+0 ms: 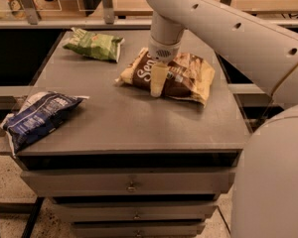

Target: Move brown chip bag near blue chip bag

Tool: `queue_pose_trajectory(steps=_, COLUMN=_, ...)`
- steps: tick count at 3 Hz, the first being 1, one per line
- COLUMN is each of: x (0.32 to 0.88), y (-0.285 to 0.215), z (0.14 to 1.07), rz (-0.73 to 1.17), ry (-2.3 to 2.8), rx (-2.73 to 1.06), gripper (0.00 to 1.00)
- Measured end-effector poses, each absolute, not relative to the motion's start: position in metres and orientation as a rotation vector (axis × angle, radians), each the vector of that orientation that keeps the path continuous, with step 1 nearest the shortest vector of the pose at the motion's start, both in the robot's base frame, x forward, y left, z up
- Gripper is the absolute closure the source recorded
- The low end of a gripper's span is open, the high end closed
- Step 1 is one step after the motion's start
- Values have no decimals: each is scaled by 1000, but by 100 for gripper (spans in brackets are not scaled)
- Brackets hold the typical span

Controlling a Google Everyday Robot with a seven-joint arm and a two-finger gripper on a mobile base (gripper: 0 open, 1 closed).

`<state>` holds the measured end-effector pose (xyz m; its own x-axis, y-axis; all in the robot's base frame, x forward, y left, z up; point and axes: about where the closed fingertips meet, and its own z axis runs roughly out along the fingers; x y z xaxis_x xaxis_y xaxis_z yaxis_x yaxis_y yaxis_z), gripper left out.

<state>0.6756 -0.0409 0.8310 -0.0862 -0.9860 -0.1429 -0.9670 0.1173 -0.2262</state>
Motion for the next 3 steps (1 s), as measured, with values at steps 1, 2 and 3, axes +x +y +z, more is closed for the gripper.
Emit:
queue_pose_trajectory(steps=1, x=670, y=-42, z=828, rz=-92, ry=2116, rx=-1944, gripper=41)
queue_pose_trajectory(steps=2, x=660, y=-40, z=832, rz=-67, ry=2065, rx=-1989, gripper=64)
queue_pose_trajectory(steps=3, x=657, y=-40, z=835, rz=-60, ry=2052, rx=-1997, gripper=89)
